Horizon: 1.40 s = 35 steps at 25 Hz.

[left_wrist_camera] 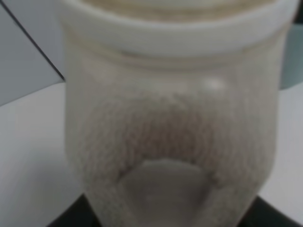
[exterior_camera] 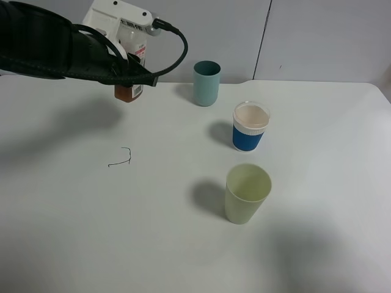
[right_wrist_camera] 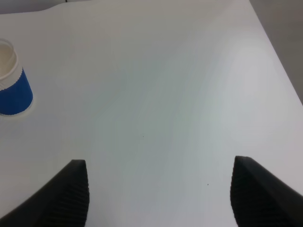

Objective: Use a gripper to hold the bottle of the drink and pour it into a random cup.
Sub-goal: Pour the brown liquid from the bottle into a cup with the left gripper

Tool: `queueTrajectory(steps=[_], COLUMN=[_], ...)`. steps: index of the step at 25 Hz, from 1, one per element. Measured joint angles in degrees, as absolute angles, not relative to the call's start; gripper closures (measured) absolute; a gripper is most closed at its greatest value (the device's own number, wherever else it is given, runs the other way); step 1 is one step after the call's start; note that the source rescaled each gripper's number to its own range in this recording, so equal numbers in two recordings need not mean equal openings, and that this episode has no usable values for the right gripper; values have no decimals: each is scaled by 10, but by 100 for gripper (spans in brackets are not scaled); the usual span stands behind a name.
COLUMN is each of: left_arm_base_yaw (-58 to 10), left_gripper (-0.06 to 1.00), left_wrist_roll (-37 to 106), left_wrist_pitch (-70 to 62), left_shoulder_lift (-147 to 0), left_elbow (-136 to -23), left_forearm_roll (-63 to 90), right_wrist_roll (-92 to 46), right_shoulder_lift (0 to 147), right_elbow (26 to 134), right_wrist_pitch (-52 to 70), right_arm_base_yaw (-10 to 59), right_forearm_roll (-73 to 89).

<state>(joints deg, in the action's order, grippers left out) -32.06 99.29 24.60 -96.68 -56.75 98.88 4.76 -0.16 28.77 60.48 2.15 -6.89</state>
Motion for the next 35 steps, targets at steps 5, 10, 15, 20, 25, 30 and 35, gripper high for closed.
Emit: queueTrajectory(steps=[5, 10, 15, 20, 25, 30, 35], left_arm_base_yaw=[-321, -321, -321, -321, -321, -330, -341], left_gripper=[93, 93, 93, 93, 93, 93, 93], left_wrist_roll=[1002, 1016, 1038, 1072, 1094, 1106, 1120], left_wrist_pitch=[253, 256, 266, 271, 293, 330, 364], left_shoulder_lift=[-997, -1021, -1051, -1074, -1101, -1128, -1153], left_elbow=[-598, -627, -650, -678, -706, -737, -778], left_forearm_roll=[994, 996, 996, 997, 997, 998, 998], right_wrist_roll=[48, 48, 48, 48, 48, 48, 48], right_shoulder_lift=[-2, -2, -2, -2, -2, -2, -2], right_elbow=[288, 288, 288, 288, 288, 288, 288], right_wrist_pitch=[605, 605, 605, 605, 605, 605, 605], right_arm_base_yaw=[21, 21, 21, 21, 21, 21, 21], right_forearm_roll=[-69, -69, -69, -69, -69, -69, -69])
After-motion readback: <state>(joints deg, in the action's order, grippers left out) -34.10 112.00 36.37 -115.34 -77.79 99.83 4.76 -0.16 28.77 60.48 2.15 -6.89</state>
